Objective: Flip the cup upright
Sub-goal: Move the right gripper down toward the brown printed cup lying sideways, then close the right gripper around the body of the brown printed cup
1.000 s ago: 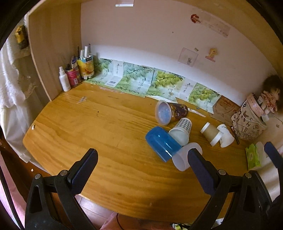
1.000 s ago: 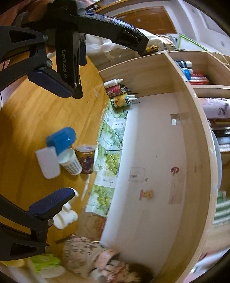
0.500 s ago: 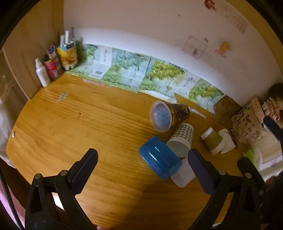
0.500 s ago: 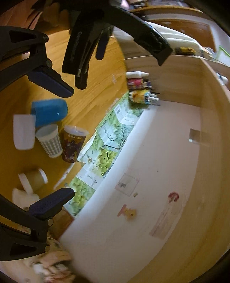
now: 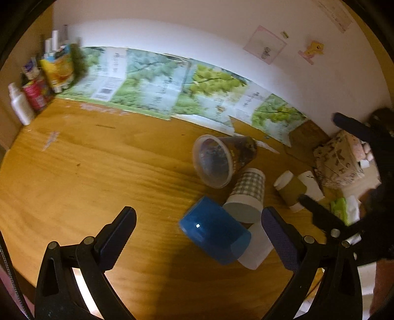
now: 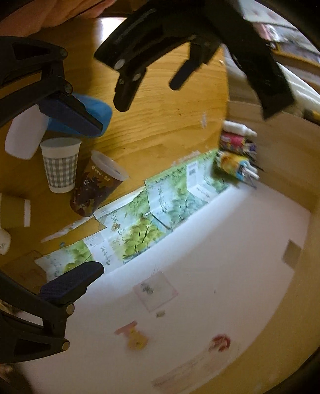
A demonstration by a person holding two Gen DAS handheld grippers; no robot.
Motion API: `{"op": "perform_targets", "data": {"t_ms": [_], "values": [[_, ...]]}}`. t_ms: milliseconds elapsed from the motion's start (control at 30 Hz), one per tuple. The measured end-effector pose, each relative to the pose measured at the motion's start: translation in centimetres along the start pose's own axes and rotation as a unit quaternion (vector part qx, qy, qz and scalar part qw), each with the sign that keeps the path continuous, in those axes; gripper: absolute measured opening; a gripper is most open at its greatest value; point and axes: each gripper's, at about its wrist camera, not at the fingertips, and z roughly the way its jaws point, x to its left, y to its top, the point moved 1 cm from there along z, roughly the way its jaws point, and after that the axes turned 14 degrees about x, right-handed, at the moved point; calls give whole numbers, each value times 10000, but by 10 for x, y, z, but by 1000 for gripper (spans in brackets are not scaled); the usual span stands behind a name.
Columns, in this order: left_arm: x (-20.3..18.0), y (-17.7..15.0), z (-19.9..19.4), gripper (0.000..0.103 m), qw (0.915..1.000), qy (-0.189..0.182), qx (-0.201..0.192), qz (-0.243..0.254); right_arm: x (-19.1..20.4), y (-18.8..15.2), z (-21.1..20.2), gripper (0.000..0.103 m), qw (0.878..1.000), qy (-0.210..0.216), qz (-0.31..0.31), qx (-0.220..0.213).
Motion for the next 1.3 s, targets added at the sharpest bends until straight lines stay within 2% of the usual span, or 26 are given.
{"op": "perform_targets", "data": {"t_ms": [367, 533, 633, 800, 1067, 1300], "values": [[3, 27, 21, 102, 9972, -92, -75, 736, 12, 4, 58, 102, 9948, 300, -927, 284], [9, 34, 30, 101, 9939, -389, -158, 1022, 14, 4, 86, 102, 9904, 357, -1235, 501], [13, 38, 37, 101, 9932, -560, -125, 1017, 11, 4, 102, 102, 9883, 437, -1307, 647], [16, 43, 50, 101, 9937, -607, 60, 936, 7, 5, 121, 98, 9852, 660, -1341, 836], [13, 45, 57, 101, 9925, -679, 117, 1011, 12, 9, 144, 93, 9765, 1096, -1527, 1057], [16, 44, 55, 101, 9927, -750, 103, 935, 17, 13, 159, 88, 9702, 1297, -1677, 1174]]}}
